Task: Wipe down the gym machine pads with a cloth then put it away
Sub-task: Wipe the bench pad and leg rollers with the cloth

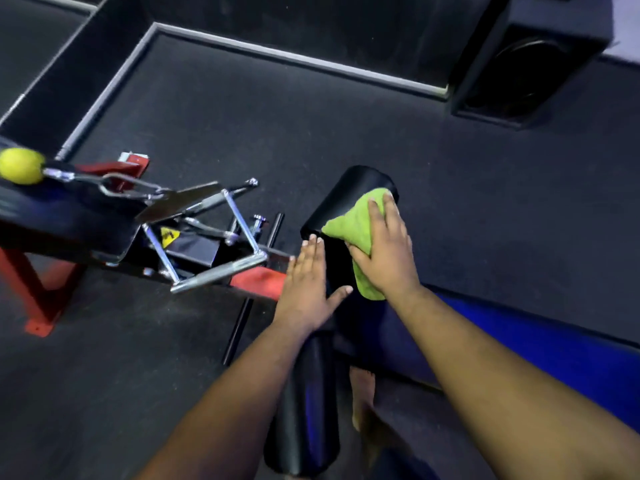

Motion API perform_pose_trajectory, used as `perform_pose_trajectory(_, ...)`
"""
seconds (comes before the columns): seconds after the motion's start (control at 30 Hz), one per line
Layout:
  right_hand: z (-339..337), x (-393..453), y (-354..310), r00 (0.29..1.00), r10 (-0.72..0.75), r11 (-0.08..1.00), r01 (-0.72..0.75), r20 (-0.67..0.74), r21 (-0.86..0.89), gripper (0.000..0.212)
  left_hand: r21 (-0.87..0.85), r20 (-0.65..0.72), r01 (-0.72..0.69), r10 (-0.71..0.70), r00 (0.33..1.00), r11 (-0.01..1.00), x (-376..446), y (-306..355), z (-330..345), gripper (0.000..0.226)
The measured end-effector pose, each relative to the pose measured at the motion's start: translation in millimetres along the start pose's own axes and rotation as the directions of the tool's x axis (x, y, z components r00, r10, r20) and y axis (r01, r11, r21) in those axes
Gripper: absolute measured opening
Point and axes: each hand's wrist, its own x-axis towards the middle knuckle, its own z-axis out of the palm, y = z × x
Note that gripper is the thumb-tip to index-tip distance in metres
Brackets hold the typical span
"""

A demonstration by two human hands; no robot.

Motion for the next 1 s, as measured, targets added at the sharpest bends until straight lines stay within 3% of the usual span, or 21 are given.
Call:
perform_pose_trajectory(0.07,8,33,-4,0.997,-0.060,0.997,0.058,-0.039,-0.048,0.092,0.163,-0.045,0.068,-0.061,0.997,0.984,29,0,0,0.110)
perform_pose_trajectory(0.23,47,69,-6,0.935,-0.173,0.927,0.260,0.309,-0.270,0.086,0.466,0.076,0.129,-0.185,0.980,0.875,77,-15,2,0.103)
perform_pose_trajectory(0.33,42,97,12,0.924,-0.245,0.866,0.345,0.294,-0.361,0.077,0.503,0.067,0.146,-0.207,0.976,0.852,83,-19,7,0.125)
perform_pose_trajectory(0.43,30,135,28,0.962,-0.137,0.899,0.221,0.235,-0.379,0.074,0.510,0.035,0.146,-0.190,0.981,0.848,84,-23,10,0.141)
perform_pose_trajectory(0.53,35,124,11,0.983,-0.028,0.938,0.088,0.181,-0.334,0.074,0.525,0.081,0.126,-0.196,0.977,0.842,87,-23,7,0.135)
perform_pose_trajectory(0.67,48,54,-7,0.928,-0.203,0.923,0.288,0.314,-0.254,0.067,0.513,0.113,0.090,-0.171,0.979,0.854,88,-22,7,0.099)
perform_pose_trajectory(0.73,41,80,4,0.911,-0.229,0.901,0.332,0.343,-0.280,0.066,0.523,0.149,0.096,-0.202,0.968,0.847,88,-20,4,0.111)
perform_pose_trajectory(0.8,39,127,9,0.942,-0.165,0.899,0.265,0.292,-0.348,0.067,0.534,0.143,0.131,-0.241,0.960,0.836,91,-20,4,0.133)
perform_pose_trajectory(0.87,43,155,7,0.978,0.001,0.928,0.077,0.207,-0.365,0.066,0.513,0.126,0.155,-0.253,0.959,0.844,92,-22,8,0.142)
perform_pose_trajectory(0.93,52,138,0,0.987,0.096,0.943,-0.048,0.132,-0.329,0.064,0.508,0.131,0.155,-0.254,0.958,0.847,91,-23,9,0.139)
perform_pose_trajectory(1.0,58,86,-10,0.988,0.096,0.976,-0.070,0.122,-0.204,0.062,0.532,0.147,0.128,-0.241,0.959,0.837,92,-25,8,0.115)
